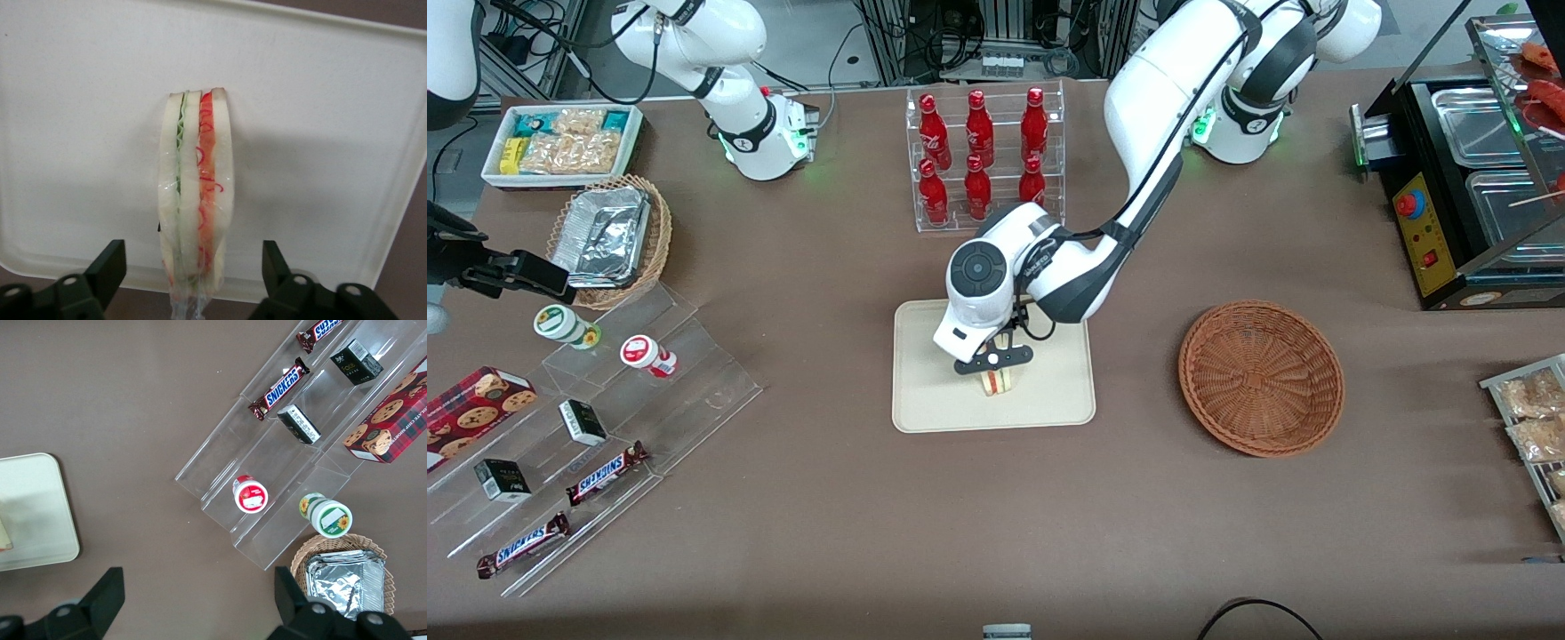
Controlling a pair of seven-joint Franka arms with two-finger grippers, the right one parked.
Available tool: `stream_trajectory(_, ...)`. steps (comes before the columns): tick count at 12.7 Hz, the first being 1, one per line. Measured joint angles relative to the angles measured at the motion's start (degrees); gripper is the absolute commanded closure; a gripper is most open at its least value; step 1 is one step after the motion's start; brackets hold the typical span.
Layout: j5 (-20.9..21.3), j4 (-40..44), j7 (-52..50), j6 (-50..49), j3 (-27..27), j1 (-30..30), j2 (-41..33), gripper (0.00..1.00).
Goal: Place sandwich from basket to tray
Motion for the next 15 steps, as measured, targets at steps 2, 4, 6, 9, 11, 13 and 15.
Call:
stream_trajectory(2, 0.01, 0.68, 0.09, -0.78, 0.0, -0.01, -1.69, 0.0)
stream_trajectory(4, 0.02, 0.78, 0.14, -1.68, 0.0, -0.01, -3.79, 0.0)
stream_trajectory(6, 0.44, 0.8, 2.37, -2.87, 0.13, 0.0, -5.46, 0.0)
stream_trajectory(9, 1.12, 0.8, 6.13, -5.63, 0.85, 1.18, -8.58, 0.0)
stream_trajectory(11, 1.27, -0.33, 10.12, -9.7, 1.14, 3.59, -11.07, 0.0)
stream_trajectory(13, 1.3, -3.12, 18.06, -11.83, 1.31, 7.45, -14.01, 0.0)
stream_trajectory(15, 1.3, -6.59, 26.51, -13.4, 1.39, 11.35, -17.22, 0.0)
